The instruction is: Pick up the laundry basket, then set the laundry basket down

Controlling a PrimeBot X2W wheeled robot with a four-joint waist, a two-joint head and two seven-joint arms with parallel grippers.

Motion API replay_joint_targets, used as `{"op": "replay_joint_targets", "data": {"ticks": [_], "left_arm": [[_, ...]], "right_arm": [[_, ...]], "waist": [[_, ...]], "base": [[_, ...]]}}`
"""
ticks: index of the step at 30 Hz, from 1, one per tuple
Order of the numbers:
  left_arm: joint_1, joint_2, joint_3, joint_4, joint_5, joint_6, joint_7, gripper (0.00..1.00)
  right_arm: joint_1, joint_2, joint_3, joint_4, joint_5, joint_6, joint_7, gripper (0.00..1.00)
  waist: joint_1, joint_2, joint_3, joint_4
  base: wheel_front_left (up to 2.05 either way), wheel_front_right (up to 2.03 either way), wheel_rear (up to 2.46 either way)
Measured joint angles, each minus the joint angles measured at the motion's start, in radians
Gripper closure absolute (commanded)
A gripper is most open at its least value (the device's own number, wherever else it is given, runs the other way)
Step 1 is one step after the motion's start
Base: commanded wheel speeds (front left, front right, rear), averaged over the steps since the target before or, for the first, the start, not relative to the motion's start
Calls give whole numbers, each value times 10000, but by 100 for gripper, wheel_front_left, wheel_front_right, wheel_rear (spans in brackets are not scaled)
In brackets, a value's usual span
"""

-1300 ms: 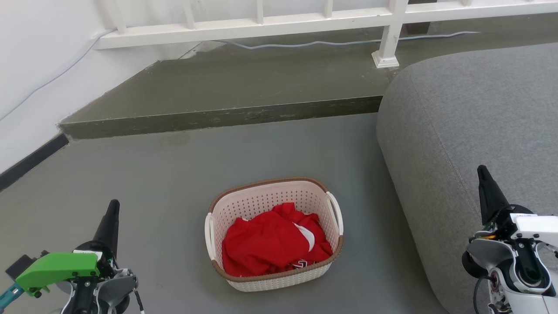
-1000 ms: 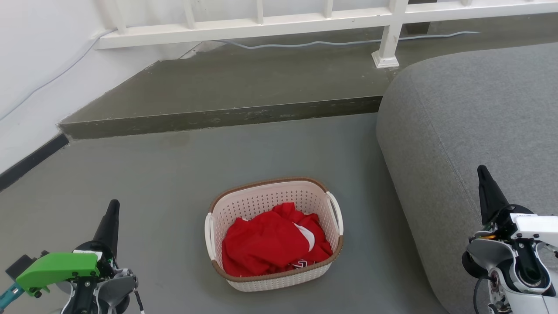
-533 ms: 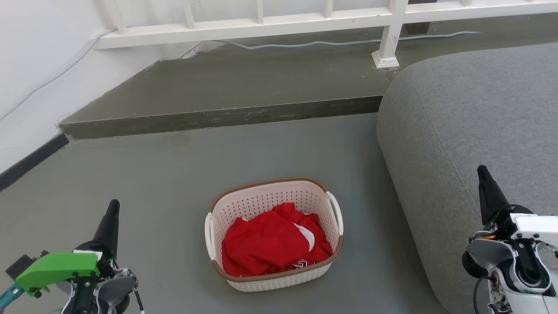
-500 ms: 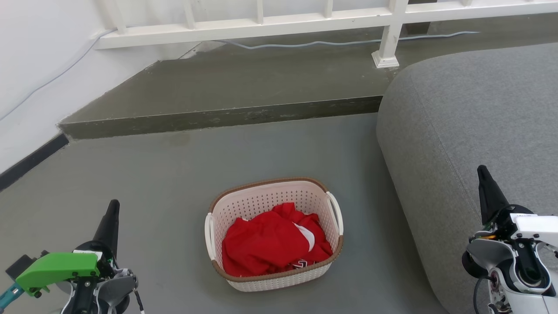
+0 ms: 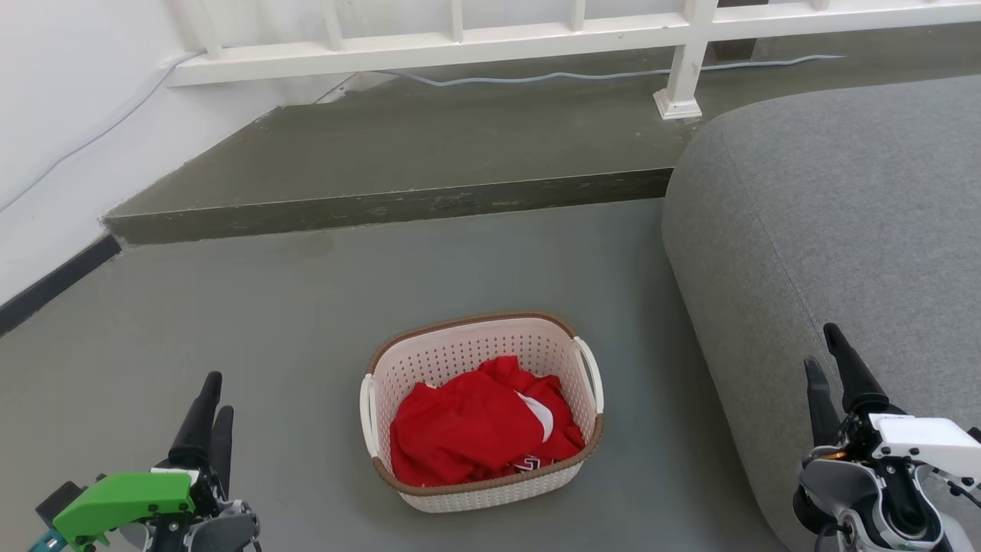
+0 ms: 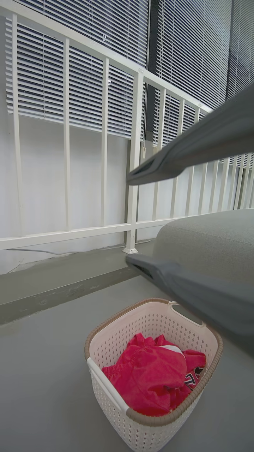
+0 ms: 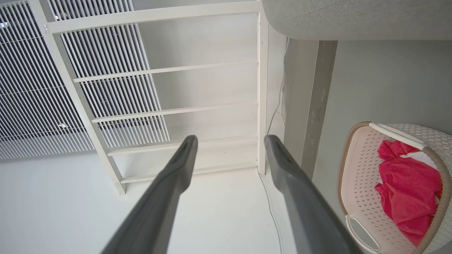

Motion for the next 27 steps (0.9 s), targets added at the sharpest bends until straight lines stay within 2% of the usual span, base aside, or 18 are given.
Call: {"op": "replay_joint_targets", "data": {"ticks": [12, 27], "left_arm": [[-1, 82, -178, -311, 153, 0, -324, 0], [-1, 497, -617, -683, 1467, -2, -1099, 0]], "right_arm": [[-25, -23, 466, -336, -196, 0, -391, 0], [-244, -368, 1363, -688, -1557, 2, -1093, 0]], "waist": [[0, 0, 13, -5], [0, 0, 35, -51]], "base": [[0, 0, 0], [0, 0, 0]]}}
